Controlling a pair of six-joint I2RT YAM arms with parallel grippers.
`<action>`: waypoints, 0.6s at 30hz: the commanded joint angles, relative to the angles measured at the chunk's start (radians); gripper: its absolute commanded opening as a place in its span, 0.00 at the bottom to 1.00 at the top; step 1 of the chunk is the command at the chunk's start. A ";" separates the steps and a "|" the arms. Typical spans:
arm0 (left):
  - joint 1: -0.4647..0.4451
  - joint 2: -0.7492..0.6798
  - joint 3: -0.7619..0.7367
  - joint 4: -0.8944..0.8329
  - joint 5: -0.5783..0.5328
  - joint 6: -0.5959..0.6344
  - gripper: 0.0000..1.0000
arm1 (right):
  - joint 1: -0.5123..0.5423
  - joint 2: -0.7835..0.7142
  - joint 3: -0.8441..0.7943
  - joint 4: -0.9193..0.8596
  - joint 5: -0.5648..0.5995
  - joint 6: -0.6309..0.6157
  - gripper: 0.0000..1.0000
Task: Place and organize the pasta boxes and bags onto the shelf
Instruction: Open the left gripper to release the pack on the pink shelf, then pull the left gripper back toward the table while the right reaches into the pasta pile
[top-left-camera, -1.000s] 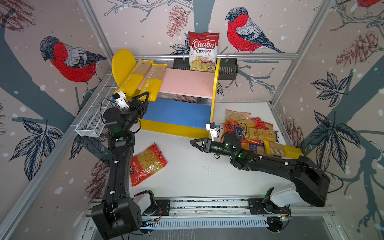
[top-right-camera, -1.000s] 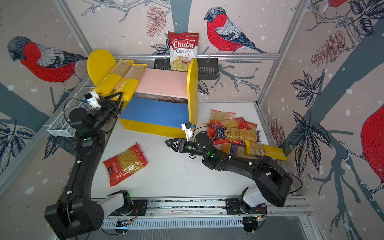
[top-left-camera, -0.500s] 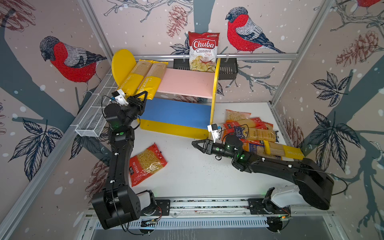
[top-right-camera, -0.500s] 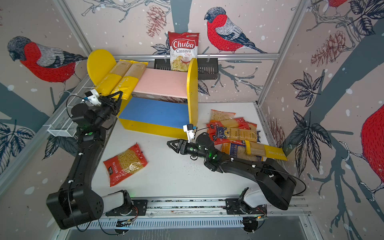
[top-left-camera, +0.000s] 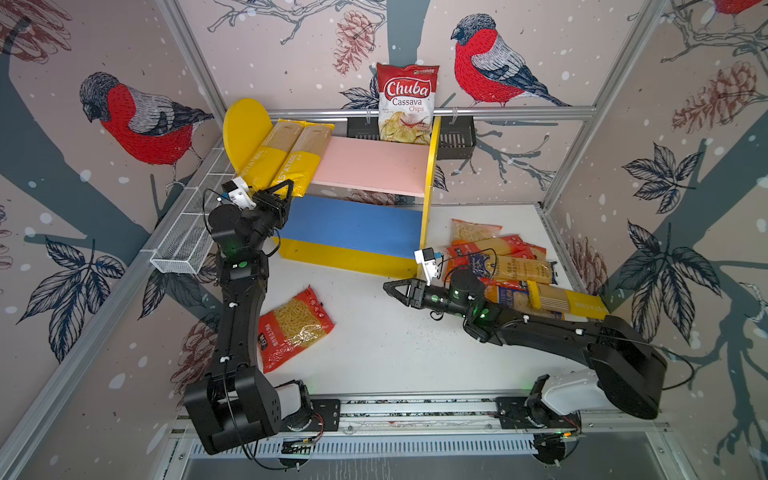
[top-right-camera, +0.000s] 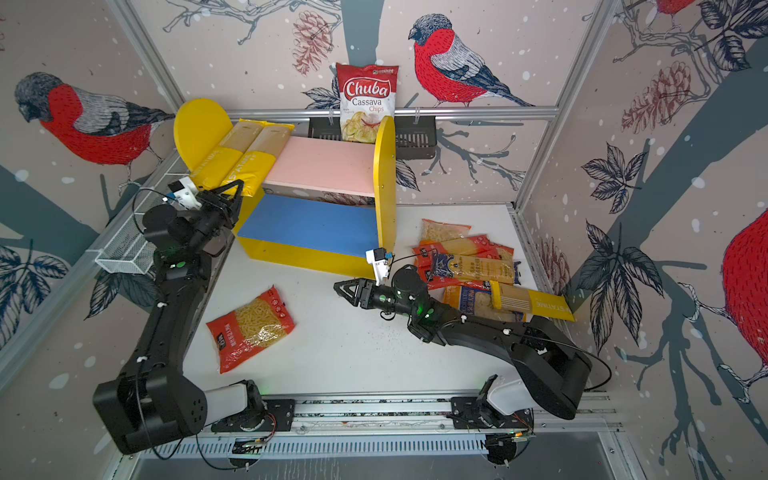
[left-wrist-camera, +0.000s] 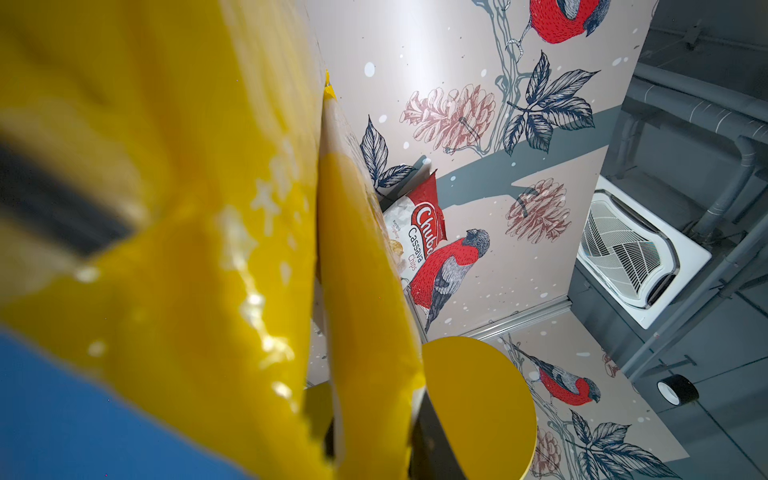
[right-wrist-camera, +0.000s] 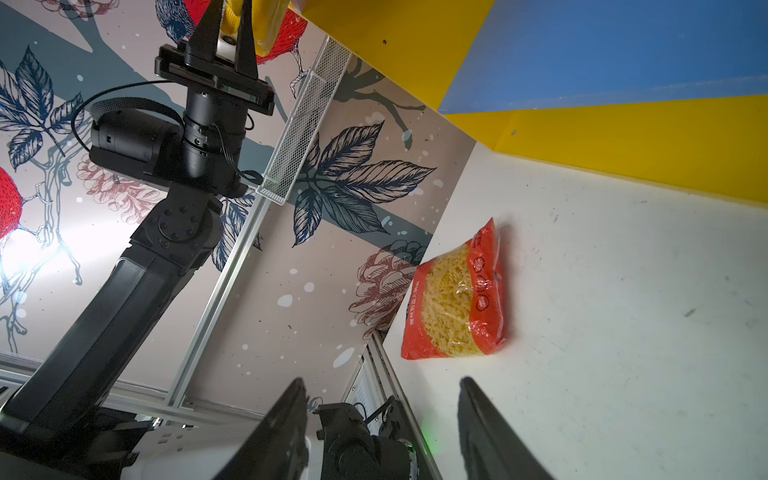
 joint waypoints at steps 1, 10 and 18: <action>-0.002 0.003 0.015 0.112 -0.048 0.019 0.08 | 0.002 -0.012 -0.004 0.018 0.008 -0.002 0.58; -0.007 -0.015 -0.001 0.105 -0.035 0.021 0.40 | 0.003 -0.016 -0.011 0.016 0.015 -0.008 0.58; -0.021 -0.145 -0.120 0.085 -0.008 0.090 0.77 | 0.002 -0.013 -0.030 0.035 0.020 -0.005 0.58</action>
